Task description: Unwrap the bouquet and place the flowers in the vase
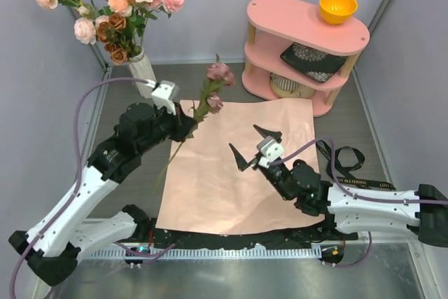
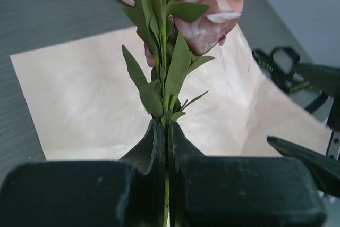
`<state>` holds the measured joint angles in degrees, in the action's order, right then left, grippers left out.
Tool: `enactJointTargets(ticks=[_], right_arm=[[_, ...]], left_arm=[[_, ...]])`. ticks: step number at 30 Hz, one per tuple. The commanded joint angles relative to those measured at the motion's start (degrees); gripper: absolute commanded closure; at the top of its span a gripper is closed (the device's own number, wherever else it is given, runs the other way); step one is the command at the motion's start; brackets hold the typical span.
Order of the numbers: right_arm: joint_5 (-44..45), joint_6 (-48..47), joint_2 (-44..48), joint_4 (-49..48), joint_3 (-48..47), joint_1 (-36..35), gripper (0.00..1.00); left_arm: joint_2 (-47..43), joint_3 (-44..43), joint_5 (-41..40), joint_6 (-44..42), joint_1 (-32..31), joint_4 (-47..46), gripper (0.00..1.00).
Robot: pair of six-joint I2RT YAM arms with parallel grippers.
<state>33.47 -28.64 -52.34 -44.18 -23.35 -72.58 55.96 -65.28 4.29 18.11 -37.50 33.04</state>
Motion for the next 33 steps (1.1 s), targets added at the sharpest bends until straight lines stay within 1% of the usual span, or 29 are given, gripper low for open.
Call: enactJointTargets(ticks=[1,2,3,4,5,6,7,8,9,11,12,13,14,15,18,20,21,23,24,26,28,29,30,32,33], right_arm=[[-4.34,26.21,-1.00,15.82,-12.40,0.77,0.09],[-7.60,28.10,-2.32,19.10,-14.94,0.68,0.09],[-10.51,30.29,-4.25,22.18,-20.36,0.77,0.09],[-13.14,33.71,-7.75,27.43,-23.20,0.77,0.09],[-17.52,36.00,-9.78,29.40,-25.84,0.68,0.09],[-19.31,37.51,-11.19,31.85,-30.30,0.77,0.09],[-21.93,38.74,-13.73,32.40,-31.91,0.77,0.08],[-26.92,39.27,-14.45,32.49,-34.02,0.77,0.09],[-29.58,39.45,-15.07,31.80,-34.56,0.77,0.09],[-32.41,40.94,-16.21,30.13,-34.48,0.86,0.11],[-32.77,41.56,-16.74,29.51,-34.39,1.12,0.13],[-32.77,42.09,-17.18,29.77,-34.48,1.29,0.19],[-31.90,42.53,-17.88,30.47,-34.74,1.47,0.22],[-28.06,43.84,-18.15,32.56,-35.09,1.56,0.25],[-21.28,45.87,-18.33,35.38,-34.39,2.00,0.26],[-21.87,46.92,-17.98,35.22,-32.73,3.05,0.26],[-23.53,48.32,-17.80,34.52,-32.29,3.58,0.25],[-24.85,49.47,-17.80,33.73,-31.23,4.63,0.28],[-25.47,50.34,-17.80,32.68,-30.96,4.90,0.34],[-27.58,50.44,-17.89,31.53,-30.61,5.42,0.39],[-29.16,50.18,-17.98,30.30,-30.61,5.52,0.49],[-29.34,49.92,-17.89,29.95,-30.70,5.60,0.56],[-29.34,49.65,-17.89,29.77,-30.70,5.69,0.70],[-28.91,48.86,-17.54,30.03,-30.87,5.95,0.89],[-28.82,48.42,-17.45,30.73,-30.87,6.13,0.99]], left_arm=[[-6.91,6.99,-14.31,8.33,-0.12,-20.97,1.00],[-7.53,9.27,-13.97,11.91,-0.03,-23.26,1.00],[-8.49,10.51,-13.44,13.60,-0.12,-28.07,1.00],[-8.76,11.82,-13.09,15.80,-0.03,-30.72,1.00],[-9.12,14.54,-12.65,17.56,-0.12,-32.75,1.00],[-9.90,16.04,-11.43,20.88,-0.12,-39.82,1.00],[-10.17,17.62,-11.07,22.39,-0.12,-43.11,1.00],[-10.43,20.51,-10.98,23.98,-0.12,-48.89,1.00],[-10.87,21.76,-10.80,27.04,-0.03,-51.64,1.00],[-11.05,25.09,-10.27,29.43,-0.12,-58.66,1.00],[-11.14,25.89,-10.18,30.92,-0.12,-60.44,1.00],[-11.23,26.51,-9.75,31.54,-0.12,-61.94,1.00],[-11.40,27.56,-9.92,32.07,-0.12,-63.69,1.00],[-11.67,27.92,-10.18,32.34,-0.03,-64.32,1.00],[-13.16,29.76,-11.59,33.39,-0.12,-66.43,1.00],[-14.04,30.64,-12.38,33.75,-0.03,-66.96,1.00],[-14.21,30.65,-12.55,33.83,-0.12,-66.96,1.00],[-14.39,30.82,-12.47,34.27,-0.12,-67.31,1.00],[-14.39,30.82,-12.21,34.36,-0.03,-67.58,1.00],[-14.39,30.91,-11.94,34.97,-0.03,-68.10,1.00],[-14.39,30.82,-11.94,35.24,-0.12,-68.19,1.00],[-14.39,31.00,-11.51,35.59,-0.12,-68.19,1.00],[-14.48,31.00,-11.33,35.59,-0.03,-68.11,1.00],[-14.65,30.56,-10.45,35.33,-0.03,-66.62,1.00],[-14.92,30.04,-8.79,33.94,-0.12,-65.57,0.98]])
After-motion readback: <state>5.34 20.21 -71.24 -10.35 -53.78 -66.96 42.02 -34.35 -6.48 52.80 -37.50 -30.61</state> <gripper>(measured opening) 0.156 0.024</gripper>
